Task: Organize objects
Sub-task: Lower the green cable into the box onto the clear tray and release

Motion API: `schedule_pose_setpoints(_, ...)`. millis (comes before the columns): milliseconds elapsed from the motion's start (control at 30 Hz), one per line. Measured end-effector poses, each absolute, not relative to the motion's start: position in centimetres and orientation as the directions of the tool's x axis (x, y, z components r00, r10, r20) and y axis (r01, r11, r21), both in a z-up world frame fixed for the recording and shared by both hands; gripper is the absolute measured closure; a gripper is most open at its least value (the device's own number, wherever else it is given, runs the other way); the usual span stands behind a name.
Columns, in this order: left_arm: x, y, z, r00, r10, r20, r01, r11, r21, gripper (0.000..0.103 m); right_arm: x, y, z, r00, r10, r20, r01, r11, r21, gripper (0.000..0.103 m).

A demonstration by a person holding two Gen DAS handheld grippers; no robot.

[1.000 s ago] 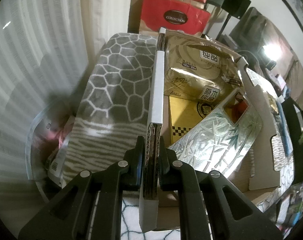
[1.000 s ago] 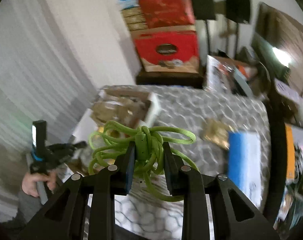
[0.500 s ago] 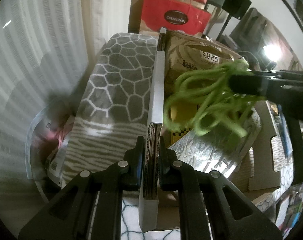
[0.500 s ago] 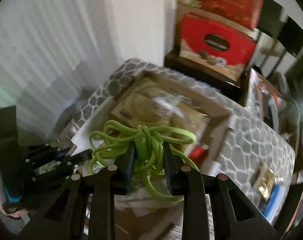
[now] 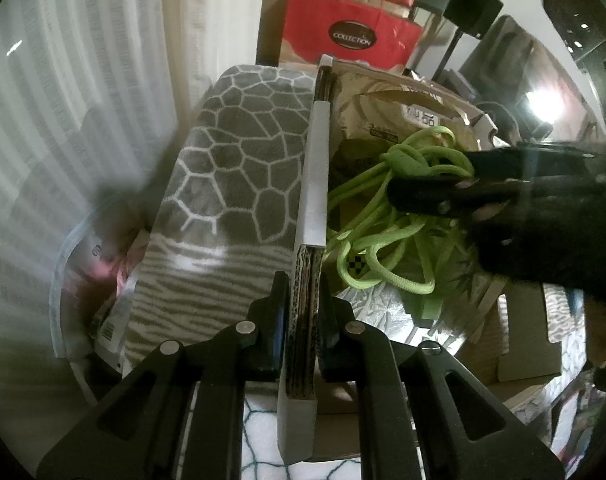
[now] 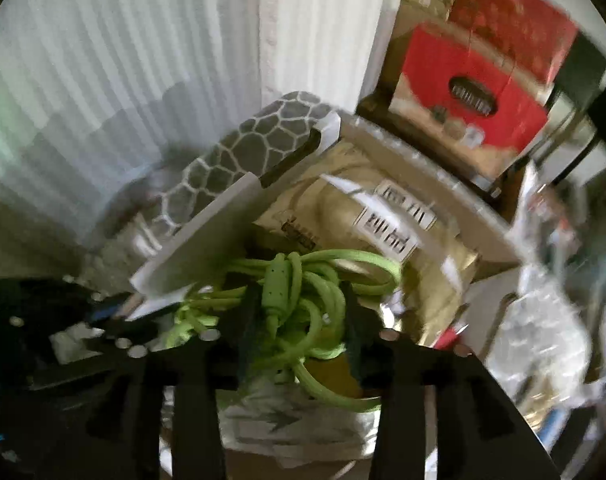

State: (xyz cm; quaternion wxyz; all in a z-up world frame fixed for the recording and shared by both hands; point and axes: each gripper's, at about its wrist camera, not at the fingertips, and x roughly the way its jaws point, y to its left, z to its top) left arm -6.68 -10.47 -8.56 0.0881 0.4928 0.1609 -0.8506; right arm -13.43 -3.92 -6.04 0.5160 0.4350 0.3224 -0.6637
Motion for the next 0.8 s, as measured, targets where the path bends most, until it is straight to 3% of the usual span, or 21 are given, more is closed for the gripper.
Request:
schedule_pose_setpoints(100, -6.7, -10.5, -8.6, -0.498, 0.012, -0.867, 0.310, -0.931, -0.191, 0.093, -15.6, -2.6, -4.5, 0.020, -0.474, -0.880, 0.929, -0.316, 0.191, 0.053)
schedule_pose_setpoints(200, -6.7, -10.5, -8.6, -0.498, 0.010, -0.867, 0.312, -0.931, -0.190, 0.093, -17.2, -1.5, -2.8, 0.038, -0.538, -0.842, 0.898, -0.351, 0.264, 0.054)
schedule_pose_setpoints(333, -6.6, -10.5, -8.6, -0.500, 0.011, -0.866, 0.314, -0.930, -0.193, 0.093, -17.7, -1.6, -3.4, 0.011, -0.491, -0.871, 0.899, -0.377, 0.224, 0.067)
schedule_pose_setpoints(433, -6.6, -10.5, -8.6, -0.499, 0.010, -0.866, 0.314, -0.930, -0.192, 0.093, -17.2, -1.8, -4.9, 0.030, -0.470, -0.882, 0.900, -0.372, 0.229, 0.090)
schedule_pose_setpoints(667, -6.7, -10.5, -8.6, -0.496, 0.008, -0.868, 0.319, -0.928, -0.191, 0.093, -15.7, -1.7, -6.4, 0.051, -0.476, -0.878, 0.904, -0.352, 0.243, 0.096)
schedule_pose_setpoints(800, -6.7, -10.5, -8.6, -0.496, 0.008, -0.868, 0.319, -0.928, -0.190, 0.093, -15.0, -1.7, -6.5, -0.003, -0.455, -0.891, 0.925, -0.340, 0.170, 0.091)
